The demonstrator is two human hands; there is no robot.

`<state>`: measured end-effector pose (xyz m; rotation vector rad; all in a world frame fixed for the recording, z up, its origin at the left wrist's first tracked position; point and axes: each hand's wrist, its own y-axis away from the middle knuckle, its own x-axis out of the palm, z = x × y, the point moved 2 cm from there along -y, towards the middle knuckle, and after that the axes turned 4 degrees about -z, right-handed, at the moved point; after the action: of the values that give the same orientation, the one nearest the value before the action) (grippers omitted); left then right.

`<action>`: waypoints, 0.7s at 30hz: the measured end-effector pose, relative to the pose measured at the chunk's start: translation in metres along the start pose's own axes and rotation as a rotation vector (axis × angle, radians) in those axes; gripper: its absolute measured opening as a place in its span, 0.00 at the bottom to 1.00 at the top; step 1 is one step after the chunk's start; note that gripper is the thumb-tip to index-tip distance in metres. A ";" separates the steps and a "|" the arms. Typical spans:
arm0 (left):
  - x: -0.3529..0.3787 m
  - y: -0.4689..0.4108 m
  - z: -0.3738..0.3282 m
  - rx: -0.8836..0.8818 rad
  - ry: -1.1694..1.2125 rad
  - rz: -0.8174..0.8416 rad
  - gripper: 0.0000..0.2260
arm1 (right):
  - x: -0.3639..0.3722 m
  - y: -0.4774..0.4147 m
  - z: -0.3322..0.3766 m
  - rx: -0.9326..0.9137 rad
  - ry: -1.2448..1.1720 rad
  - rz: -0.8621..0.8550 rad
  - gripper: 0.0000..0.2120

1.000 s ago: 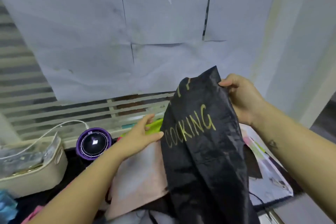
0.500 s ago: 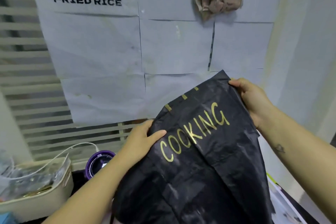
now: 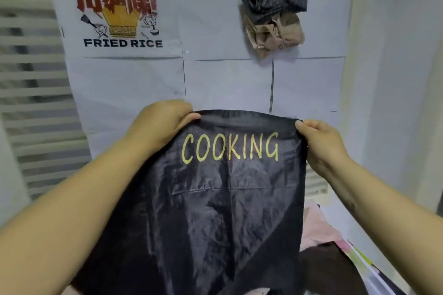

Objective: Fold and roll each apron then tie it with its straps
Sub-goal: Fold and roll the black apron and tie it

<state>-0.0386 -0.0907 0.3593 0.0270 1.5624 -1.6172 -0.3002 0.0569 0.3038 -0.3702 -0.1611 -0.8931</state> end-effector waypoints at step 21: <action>-0.047 -0.015 0.028 0.237 -0.099 -0.124 0.33 | 0.054 0.041 -0.038 -0.131 0.534 0.795 0.06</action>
<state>-0.0030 -0.0901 0.4032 -0.0227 1.3132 -1.8653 -0.2349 0.0261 0.2743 -0.2688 0.5142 -0.1886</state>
